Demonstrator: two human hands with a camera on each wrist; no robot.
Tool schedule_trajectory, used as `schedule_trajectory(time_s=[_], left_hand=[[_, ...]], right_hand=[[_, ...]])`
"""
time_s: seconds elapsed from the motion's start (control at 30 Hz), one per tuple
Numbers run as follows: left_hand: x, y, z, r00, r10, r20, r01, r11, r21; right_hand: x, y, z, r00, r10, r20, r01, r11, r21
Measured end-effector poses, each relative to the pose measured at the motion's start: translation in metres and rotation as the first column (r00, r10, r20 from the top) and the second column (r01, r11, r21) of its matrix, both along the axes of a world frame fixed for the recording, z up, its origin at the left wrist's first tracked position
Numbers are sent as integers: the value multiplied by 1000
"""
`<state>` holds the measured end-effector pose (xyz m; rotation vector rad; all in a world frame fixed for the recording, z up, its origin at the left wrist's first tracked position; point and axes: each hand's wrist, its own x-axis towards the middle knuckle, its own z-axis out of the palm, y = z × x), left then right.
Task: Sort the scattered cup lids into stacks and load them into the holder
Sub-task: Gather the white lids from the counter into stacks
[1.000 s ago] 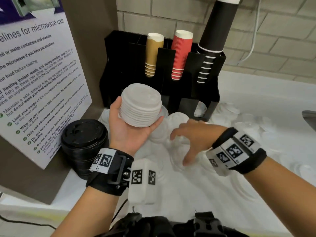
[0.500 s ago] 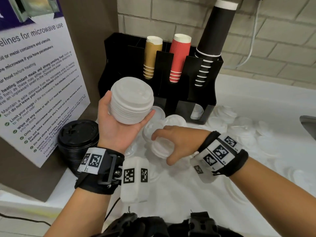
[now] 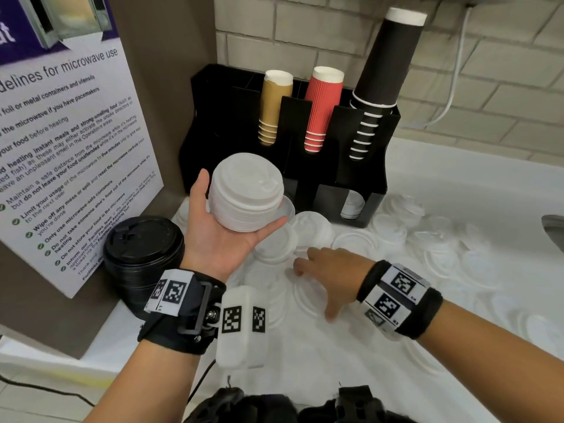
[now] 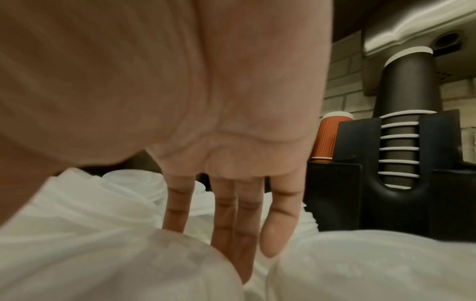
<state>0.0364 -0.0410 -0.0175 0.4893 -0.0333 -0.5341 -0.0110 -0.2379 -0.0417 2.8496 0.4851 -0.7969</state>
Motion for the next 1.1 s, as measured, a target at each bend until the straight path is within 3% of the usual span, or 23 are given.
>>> schedule_trajectory(time_s=[0.13,0.23,0.3,0.37,0.43,0.5,0.57,0.7,1.1], left_hand=[[1,-6,-2,999,19,-34,-17,999,33],[3,-8,-5,999,6,-51,-4,1000,29],[4,-11,-6,998,-4,-55,4,1000,8],[4,-14,-7,998,-14,-68,13,1000,-17],[5,-18,-7,997,-21,-79,21,1000,-5],[4,-23,-8,996,-31,-82,33,999,22],[3,-27,-9,997,-52,-63,56,997,59],[0,-35,-13,997,-79,-15,80,986,149],[-4,-43,-22,991,-134,26,124,964,234]], right_hand=[[0,-5,12,996,-69,-50,77,978,192],[-1,-22,34,983,-178,-45,180,886,427],[-3,-35,50,961,-277,-10,224,754,617],[-7,-41,61,927,-375,9,219,561,799],[-11,-39,68,880,-474,28,173,375,911],[-14,-29,71,838,-542,66,103,275,956],[-15,-17,70,815,-565,130,33,270,962],[-17,-3,64,766,-598,234,-16,347,938],[-16,1,57,775,-578,256,-19,382,924]])
